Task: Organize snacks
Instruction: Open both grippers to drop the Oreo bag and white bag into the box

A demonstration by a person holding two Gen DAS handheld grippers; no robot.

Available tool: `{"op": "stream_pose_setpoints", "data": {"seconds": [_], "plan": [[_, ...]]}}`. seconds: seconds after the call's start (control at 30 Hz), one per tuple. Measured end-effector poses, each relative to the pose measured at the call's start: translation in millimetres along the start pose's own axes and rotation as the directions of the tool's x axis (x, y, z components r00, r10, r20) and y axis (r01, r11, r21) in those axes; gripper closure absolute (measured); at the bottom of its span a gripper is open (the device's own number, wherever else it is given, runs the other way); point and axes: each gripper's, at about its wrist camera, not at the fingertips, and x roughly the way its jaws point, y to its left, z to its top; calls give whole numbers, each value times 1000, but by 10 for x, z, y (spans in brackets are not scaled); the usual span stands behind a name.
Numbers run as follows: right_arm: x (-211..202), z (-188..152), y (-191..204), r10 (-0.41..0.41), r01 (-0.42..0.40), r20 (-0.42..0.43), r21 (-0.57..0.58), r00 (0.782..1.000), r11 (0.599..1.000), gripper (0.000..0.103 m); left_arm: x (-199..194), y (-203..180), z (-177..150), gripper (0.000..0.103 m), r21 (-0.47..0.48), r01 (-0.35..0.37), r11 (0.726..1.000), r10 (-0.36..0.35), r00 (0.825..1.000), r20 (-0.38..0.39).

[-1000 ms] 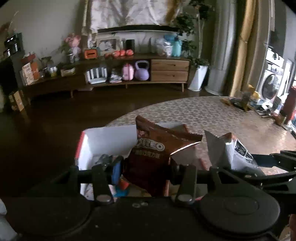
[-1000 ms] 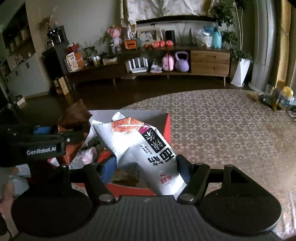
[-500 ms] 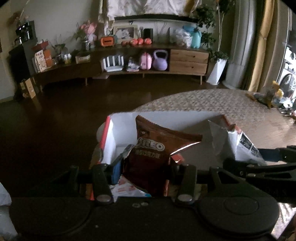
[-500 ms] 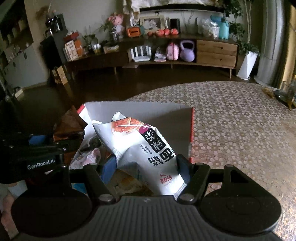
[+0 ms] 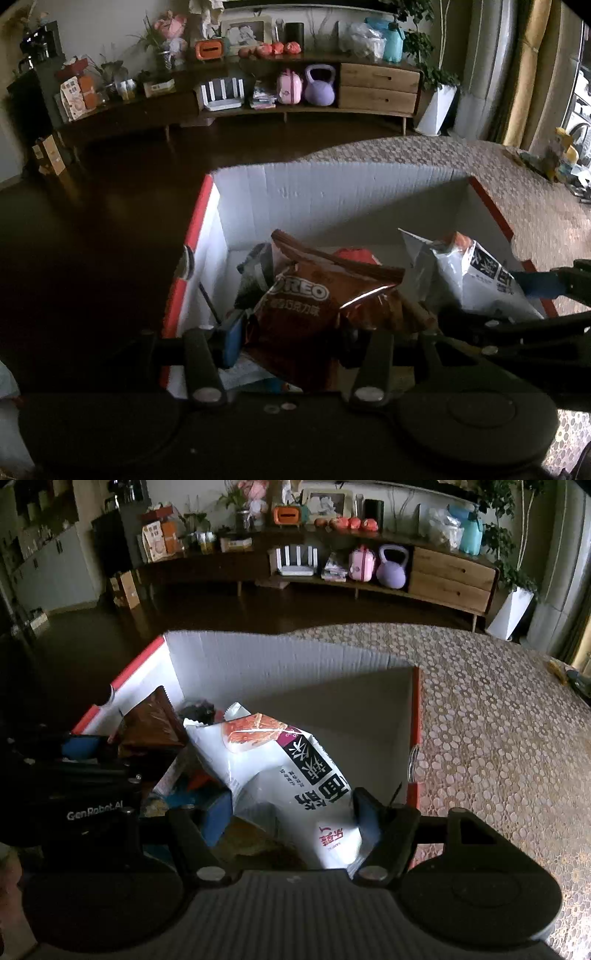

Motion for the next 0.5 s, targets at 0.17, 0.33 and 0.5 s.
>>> {"op": "stream_pose_setpoints", "data": {"seconds": [0.17,0.33,0.5], "plan": [[48,-42,-6,-10,10,-22,-3,1000,1000,32,5,-41,-33,55,40,-6,999,6,1000,6],[45,-91,5,-18,17,-24,-8,1000,1000,32,-7,-34,-46,47,38,-5,999,5,1000,3],[9,-135,4,-22,22,-17,-23,1000,999,27,-38,-10,-82,21,14,-24,1000,24,1000,15]]}}
